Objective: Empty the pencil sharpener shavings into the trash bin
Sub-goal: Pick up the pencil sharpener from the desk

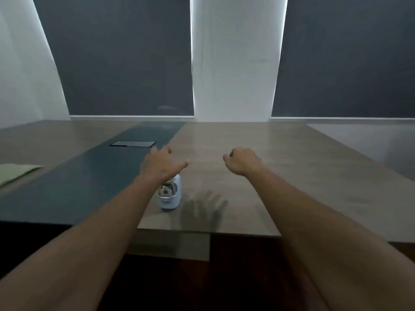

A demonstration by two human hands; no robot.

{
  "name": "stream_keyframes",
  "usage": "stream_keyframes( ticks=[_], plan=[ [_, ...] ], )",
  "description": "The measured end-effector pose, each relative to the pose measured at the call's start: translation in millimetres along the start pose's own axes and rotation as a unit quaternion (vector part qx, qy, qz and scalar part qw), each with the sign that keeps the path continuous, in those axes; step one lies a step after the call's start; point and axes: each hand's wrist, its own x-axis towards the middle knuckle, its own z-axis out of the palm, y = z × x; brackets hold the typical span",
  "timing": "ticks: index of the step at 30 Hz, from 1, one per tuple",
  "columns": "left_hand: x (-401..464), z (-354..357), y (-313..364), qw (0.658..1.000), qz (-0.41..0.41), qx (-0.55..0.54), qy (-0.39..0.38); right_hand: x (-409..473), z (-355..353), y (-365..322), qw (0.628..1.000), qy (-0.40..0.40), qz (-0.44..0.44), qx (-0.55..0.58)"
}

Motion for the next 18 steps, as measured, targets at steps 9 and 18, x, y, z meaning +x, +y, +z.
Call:
stream_keyframes(
  ticks=[9,18],
  plan=[
    [-39,43,-36,0.99,-0.068,-0.11,0.049,-37,40,-13,0.994,0.009,-0.008,0.113],
    [-26,48,-34,0.84,-0.254,-0.479,-0.007,-47,45,-26,0.919,-0.183,0.075,0.34]
  ],
)
